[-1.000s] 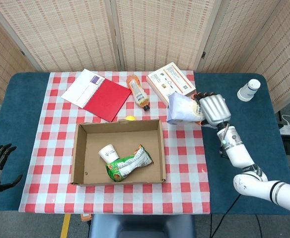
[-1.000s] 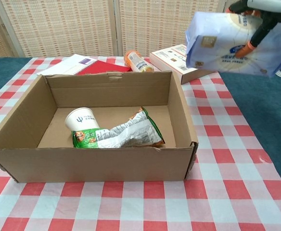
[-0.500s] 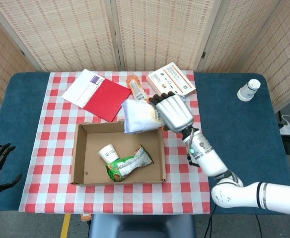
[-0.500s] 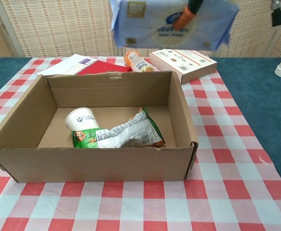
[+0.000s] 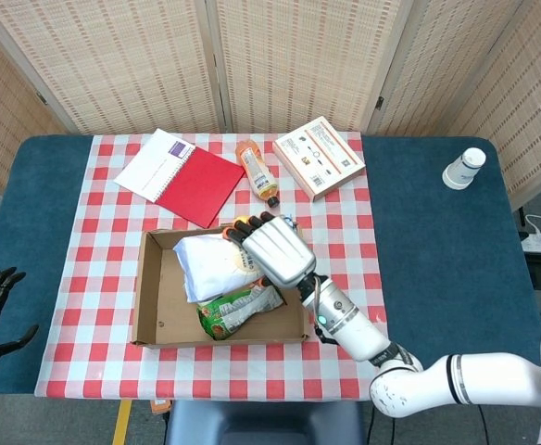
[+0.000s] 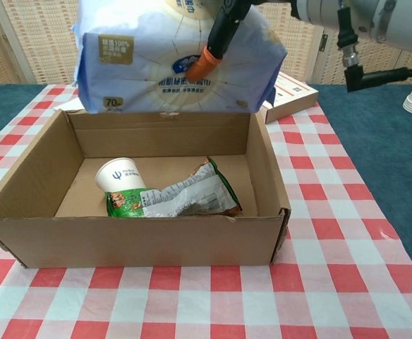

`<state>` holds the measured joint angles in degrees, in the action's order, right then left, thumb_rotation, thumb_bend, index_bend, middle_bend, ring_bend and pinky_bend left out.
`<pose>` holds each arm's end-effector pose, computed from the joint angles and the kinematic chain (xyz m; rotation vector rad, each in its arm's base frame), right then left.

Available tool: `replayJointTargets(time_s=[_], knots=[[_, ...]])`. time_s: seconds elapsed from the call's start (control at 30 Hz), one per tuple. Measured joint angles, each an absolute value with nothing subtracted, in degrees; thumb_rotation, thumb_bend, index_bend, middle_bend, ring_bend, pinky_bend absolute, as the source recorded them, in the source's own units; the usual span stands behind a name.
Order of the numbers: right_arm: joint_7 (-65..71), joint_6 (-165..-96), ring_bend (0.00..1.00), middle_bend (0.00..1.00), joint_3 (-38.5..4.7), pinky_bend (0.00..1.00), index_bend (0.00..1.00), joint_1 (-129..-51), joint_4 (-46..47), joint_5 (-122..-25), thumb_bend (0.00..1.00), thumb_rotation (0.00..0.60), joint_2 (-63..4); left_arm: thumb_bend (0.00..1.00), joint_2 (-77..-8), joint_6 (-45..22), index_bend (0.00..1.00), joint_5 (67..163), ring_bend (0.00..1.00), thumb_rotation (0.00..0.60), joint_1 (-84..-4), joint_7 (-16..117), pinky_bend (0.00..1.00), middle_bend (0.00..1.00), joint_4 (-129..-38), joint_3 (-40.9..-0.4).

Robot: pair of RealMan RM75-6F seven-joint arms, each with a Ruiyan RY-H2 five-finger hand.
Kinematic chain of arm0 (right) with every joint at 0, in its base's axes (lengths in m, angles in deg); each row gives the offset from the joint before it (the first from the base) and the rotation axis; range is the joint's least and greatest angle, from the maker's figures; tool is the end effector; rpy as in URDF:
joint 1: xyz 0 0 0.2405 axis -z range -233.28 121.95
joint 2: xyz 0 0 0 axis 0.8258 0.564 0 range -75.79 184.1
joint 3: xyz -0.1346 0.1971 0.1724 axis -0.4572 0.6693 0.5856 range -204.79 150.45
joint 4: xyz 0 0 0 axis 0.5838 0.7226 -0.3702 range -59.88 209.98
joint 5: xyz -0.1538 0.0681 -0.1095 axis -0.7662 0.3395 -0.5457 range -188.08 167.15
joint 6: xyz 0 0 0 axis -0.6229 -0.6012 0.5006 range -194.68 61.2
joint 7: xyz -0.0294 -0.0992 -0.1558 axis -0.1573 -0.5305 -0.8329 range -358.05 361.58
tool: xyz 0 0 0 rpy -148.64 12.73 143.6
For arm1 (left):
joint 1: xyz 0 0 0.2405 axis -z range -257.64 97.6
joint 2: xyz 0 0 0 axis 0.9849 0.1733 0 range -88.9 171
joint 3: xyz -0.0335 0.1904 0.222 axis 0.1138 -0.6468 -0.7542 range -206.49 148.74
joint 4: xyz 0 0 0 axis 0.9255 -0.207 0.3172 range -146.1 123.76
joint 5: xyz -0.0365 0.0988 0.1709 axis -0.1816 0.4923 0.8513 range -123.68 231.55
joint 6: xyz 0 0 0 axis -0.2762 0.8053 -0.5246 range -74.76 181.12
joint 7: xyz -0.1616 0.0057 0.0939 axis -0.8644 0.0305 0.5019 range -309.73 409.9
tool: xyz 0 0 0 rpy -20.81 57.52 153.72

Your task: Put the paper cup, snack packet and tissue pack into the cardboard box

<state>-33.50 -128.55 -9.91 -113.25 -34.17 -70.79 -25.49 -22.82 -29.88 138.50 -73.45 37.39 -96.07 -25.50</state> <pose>0.0213 -0.3875 0.0503 1.9979 -0.5783 1.2671 -0.3650 0.2408 0.1984 -1.3417 -0.9772 -0.9713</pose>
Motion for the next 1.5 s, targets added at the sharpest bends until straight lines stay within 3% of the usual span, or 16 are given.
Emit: replayJointTargets(time_s=[0.13,0.2,0.23,0.27,0.3,0.33,0.37,0.4,0.6,0.87,1.23,1.3,1.4,1.5], knots=[[-30.5,-128.4,0.48,0.47,-10.7,0.65,0.82,-113.1,-32.7,-73.5,0.19,0.6,-26.9,0.24,-22.8,-30.0,0.14,138.5,0.0,0.6,-73.5,37.3,0.29,0.05,-96.1,-25.4],[-29.9,-128.2,0.45,0.47,-11.0,0.63,0.74,-113.0,-32.1,-74.1,0.14,0.6,-27.3,0.24,-22.7,-30.0,0.14,138.5,0.0,0.6,-73.5,37.2,0.29,0.05,-96.1,-25.4],[-29.7,-128.1,0.38,0.45,-11.1,0.59,0.63,-113.0,-31.9,-74.2,0.09,0.6,-27.5,0.24,-22.7,-30.0,0.14,138.4,0.0,0.6,-73.5,37.1,0.29,0.05,-96.1,-25.4],[-29.5,-128.0,0.26,0.37,-11.2,0.47,0.44,-113.0,-31.6,-74.2,0.02,0.6,-27.6,0.24,-22.7,-30.0,0.14,138.4,0.0,0.6,-73.5,37.1,0.29,0.05,-96.0,-25.4],[-29.4,-127.4,0.17,0.3,-11.5,0.38,0.32,-113.1,-31.3,-74.1,0.0,0.6,-27.6,0.24,-22.7,-29.9,0.15,138.3,0.0,0.6,-73.5,36.9,0.29,0.05,-96.0,-25.4],[-29.4,-126.7,0.06,0.16,-11.6,0.19,0.13,-113.2,-31.2,-73.6,0.0,0.6,-27.4,0.24,-22.7,-29.8,0.15,138.3,0.0,0.6,-73.5,36.9,0.29,0.05,-95.9,-25.4],[-29.5,-125.9,0.01,0.06,-11.8,0.08,0.03,-113.4,-31.3,-72.7,0.0,0.6,-27.2,0.24,-22.7,-29.6,0.15,138.2,0.0,0.6,-73.5,36.8,0.29,0.05,-95.8,-25.4],[-29.8,-124.6,0.0,0.02,-11.9,0.01,0.0,-113.7,-31.5,-71.0,0.0,0.6,-26.7,0.24,-22.7,-29.4,0.15,138.0,0.0,0.6,-73.4,36.8,0.29,0.05,-95.7,-25.4],[-29.5,-119.3,0.0,0.0,-12.0,0.0,0.0,-115.8,-32.6,-63.5,0.0,0.6,-24.5,0.24,-22.7,-29.6,0.15,137.9,0.0,0.6,-73.4,36.4,0.29,0.05,-95.5,-25.2],[-27.2,-121.9,0.0,0.0,-11.8,0.0,0.0,-115.2,-33.5,-66.8,0.0,0.6,-24.1,0.24,-22.7,-29.5,0.15,138.0,0.0,0.6,-73.4,36.4,0.29,0.05,-95.4,-25.3],[-31.9,-133.6,0.0,0.0,-16.0,0.0,0.0,-106.0,-38.4,-70.2,0.0,0.6,-13.0,0.24,-22.4,-30.1,0.15,138.7,0.0,0.6,-73.6,36.4,0.29,0.05,-96.1,-25.5],[-31.6,-137.4,0.0,0.0,-17.6,0.0,0.03,-102.3,-38.3,-71.3,0.0,0.6,-10.9,0.24,-22.4,-30.2,0.15,138.8,0.0,0.6,-73.7,36.5,0.29,0.05,-96.2,-25.5],[-29.1,-142.5,0.0,0.0,-19.8,0.0,0.18,-96.8,-36.4,-73.9,0.0,0.6,-9.3,0.24,-22.3,-30.4,0.15,138.9,0.0,0.6,-73.7,37.0,0.29,0.06,-96.5,-25.6],[-22.7,-147.3,0.0,0.0,-22.1,0.0,0.23,-91.3,-30.5,-76.8,0.0,0.6,-8.7,0.24,-22.3,-30.5,0.15,138.9,0.0,0.6,-73.7,37.6,0.29,0.06,-96.8,-25.6]])
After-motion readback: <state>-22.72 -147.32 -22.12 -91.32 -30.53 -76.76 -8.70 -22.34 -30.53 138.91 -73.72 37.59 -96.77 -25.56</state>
